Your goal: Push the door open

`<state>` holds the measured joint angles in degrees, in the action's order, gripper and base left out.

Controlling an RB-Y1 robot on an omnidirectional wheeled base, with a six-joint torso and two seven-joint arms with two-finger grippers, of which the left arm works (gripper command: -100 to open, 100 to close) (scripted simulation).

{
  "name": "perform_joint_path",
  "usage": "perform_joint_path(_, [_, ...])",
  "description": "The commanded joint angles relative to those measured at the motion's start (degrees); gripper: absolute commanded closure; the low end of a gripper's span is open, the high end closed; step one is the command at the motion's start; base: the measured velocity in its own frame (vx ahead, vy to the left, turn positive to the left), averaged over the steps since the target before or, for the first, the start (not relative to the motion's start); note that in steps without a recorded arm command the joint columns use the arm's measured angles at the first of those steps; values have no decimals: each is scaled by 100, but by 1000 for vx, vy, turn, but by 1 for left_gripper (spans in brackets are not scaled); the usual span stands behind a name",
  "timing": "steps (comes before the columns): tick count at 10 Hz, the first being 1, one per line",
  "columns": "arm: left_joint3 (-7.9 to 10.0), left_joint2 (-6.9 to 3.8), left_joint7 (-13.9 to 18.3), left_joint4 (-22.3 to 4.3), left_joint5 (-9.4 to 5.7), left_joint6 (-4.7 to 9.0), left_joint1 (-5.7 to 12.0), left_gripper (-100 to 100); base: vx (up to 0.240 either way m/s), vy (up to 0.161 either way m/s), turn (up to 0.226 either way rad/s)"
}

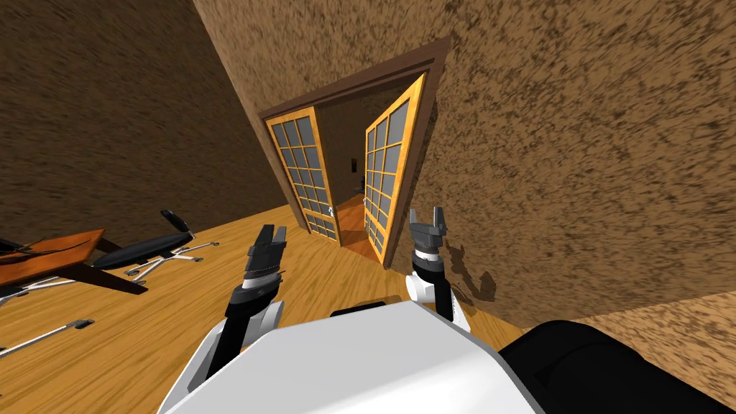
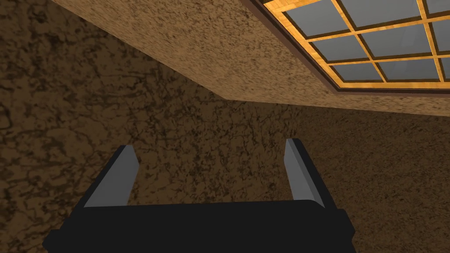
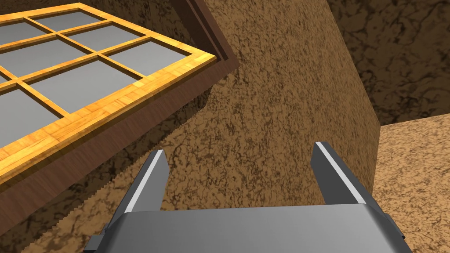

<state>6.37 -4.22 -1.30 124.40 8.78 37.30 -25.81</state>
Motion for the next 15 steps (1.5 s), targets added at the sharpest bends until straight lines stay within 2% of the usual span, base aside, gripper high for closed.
perform_joint_path(1, [78,-38,-206,-235,122,53,57,-100,137,88,-88])
perform_joint_path(3, [138,-57,-371,-448,225,104,115,-100,107,90,-80])
perform_joint_path(4, [198,-77,-537,-661,328,155,173,-100,105,70,-110])
perform_joint_path(15, [567,-145,-1548,-1961,956,466,526,-100,95,73,-70])
